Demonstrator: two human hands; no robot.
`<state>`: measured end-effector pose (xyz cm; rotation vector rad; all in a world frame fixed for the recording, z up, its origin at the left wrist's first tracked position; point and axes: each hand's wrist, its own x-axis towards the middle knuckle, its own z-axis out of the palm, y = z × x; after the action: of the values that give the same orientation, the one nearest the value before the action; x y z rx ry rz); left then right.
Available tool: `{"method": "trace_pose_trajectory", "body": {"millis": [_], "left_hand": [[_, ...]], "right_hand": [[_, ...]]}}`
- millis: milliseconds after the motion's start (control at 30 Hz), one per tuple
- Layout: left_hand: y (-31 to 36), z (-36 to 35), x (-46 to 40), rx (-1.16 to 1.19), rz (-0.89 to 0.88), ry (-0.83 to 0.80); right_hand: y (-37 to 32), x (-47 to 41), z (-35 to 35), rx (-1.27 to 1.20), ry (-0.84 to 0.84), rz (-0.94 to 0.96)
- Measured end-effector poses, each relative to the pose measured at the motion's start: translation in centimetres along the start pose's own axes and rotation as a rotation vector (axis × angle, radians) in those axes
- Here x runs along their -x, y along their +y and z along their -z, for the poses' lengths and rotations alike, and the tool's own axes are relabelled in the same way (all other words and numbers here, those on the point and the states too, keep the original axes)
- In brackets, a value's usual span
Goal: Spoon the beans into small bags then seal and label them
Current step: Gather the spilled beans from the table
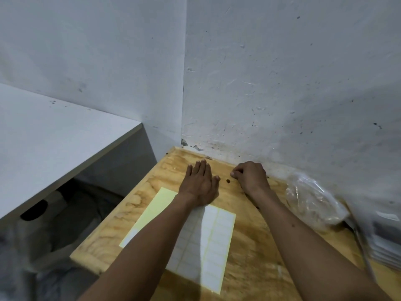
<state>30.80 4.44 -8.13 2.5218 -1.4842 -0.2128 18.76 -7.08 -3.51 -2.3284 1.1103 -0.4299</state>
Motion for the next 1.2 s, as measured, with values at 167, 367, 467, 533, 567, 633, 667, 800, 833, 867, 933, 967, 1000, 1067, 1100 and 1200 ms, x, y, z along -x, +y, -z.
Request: {"method": "trace_pose_trajectory", "body": {"millis": [167,367,467,533,567,633,667,800,833,867,933,967,1000,1067,1100,1200], "left_hand": [[-0.1,-0.1,-0.1,-0.015,-0.006,0.010],[-0.1,-0.2,-0.1,-0.014,-0.014,0.019],[0.0,-0.2,0.0,-0.005,-0.012,0.023],[0.0,-0.1,0.0,0.003,-0.010,0.022],[-0.1,-0.1,0.0,0.004,-0.010,0.024],[-0.1,-0.2,-0.1,0.000,-0.012,0.027],[-0.1,-0.3,-0.1,-0.005,-0.012,0.027],[-0.2,-0.4,-0.1,-0.008,-0.013,0.035],[-0.2,-0.4,-0.1,-0.005,-0.014,0.035],[-0.3,-0.4,-0.2,0.001,-0.015,0.034],[-0.3,-0.4,-0.3,0.009,-0.016,0.035],[-0.3,-0.4,-0.3,0.009,-0.015,0.038],[-0.3,-0.4,-0.3,0.008,-0.013,0.039],[-0.3,-0.3,-0.1,0.008,-0.013,0.036],[-0.3,-0.3,-0.1,0.008,-0.015,0.032],[-0.4,-0.1,0.0,0.001,-0.023,0.024]], "right_hand": [[-0.5,0.0,0.5,-0.608,-0.032,-0.358],[0.9,1.6,1.1,-0.444,-0.138,-0.207],[1.1,2.1,0.0,-0.321,-0.128,-0.085],[1.2,2.1,-0.7,-0.296,-0.085,-0.047],[1.2,2.2,-1.0,-0.304,-0.060,-0.041],[1.2,2.3,-1.2,-0.322,-0.030,-0.035],[1.3,2.4,-1.3,-0.311,-0.023,-0.021],[1.0,2.4,-1.0,-0.282,-0.072,-0.074],[0.9,2.5,-0.5,-0.340,-0.103,-0.120],[0.8,2.7,0.2,-0.446,-0.143,-0.187],[0.5,3.3,1.7,-0.705,-0.241,-0.341],[0.4,3.8,2.3,-0.810,-0.282,-0.390],[0.4,4.4,2.9,-0.888,-0.316,-0.411],[0.6,5.8,3.4,-0.921,-0.385,-0.368],[0.5,6.8,3.5,-0.858,-0.412,-0.312],[0.7,9.7,3.0,-0.615,-0.462,-0.071]]}}
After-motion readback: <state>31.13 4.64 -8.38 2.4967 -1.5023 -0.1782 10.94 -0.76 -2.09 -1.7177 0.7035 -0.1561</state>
